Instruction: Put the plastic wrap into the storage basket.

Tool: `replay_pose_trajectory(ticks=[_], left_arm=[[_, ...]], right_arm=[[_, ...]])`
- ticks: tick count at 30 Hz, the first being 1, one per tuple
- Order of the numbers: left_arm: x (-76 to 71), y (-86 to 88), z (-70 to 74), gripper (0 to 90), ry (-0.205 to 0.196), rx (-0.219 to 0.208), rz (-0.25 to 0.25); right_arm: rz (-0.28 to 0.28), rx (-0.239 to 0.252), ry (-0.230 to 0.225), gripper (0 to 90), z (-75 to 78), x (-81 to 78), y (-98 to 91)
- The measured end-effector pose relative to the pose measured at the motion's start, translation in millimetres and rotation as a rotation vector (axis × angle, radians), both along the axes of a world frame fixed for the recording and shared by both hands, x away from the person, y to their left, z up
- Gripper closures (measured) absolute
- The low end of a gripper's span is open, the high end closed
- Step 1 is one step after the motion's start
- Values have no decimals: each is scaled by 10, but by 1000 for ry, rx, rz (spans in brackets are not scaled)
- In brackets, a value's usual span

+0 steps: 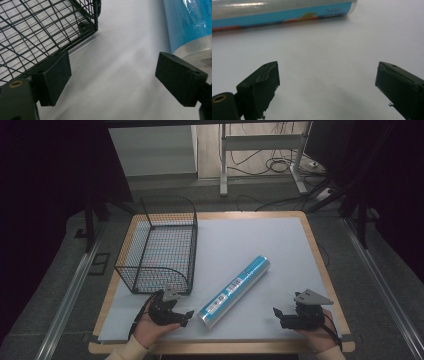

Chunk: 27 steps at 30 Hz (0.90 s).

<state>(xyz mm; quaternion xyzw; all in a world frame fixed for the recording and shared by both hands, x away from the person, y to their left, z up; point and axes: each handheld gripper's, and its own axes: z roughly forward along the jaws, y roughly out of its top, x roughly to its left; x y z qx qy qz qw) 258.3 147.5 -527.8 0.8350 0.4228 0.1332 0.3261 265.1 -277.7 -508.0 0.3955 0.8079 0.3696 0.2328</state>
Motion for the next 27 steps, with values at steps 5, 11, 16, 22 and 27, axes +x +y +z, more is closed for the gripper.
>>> replay_pose_trajectory(ticks=[5, 11, 16, 22, 27], left_arm=[[2, 2, 8, 131, -5, 1, 9], [-21, 15, 13, 131, -4, -12, 12], [-46, 34, 60, 131, -21, 3, 5], [-43, 37, 75, 135, -19, 10, -3], [-63, 45, 106, 136, -14, -1, 1]], right_arm=[[11, 5, 6, 67, -14, 1, -30], [2, 17, -6, 76, 27, -23, -42], [13, 2, -10, 80, 35, -9, -12], [17, 12, 11, 85, 1, -19, -10], [11, 16, 12, 89, 5, 9, 10]])
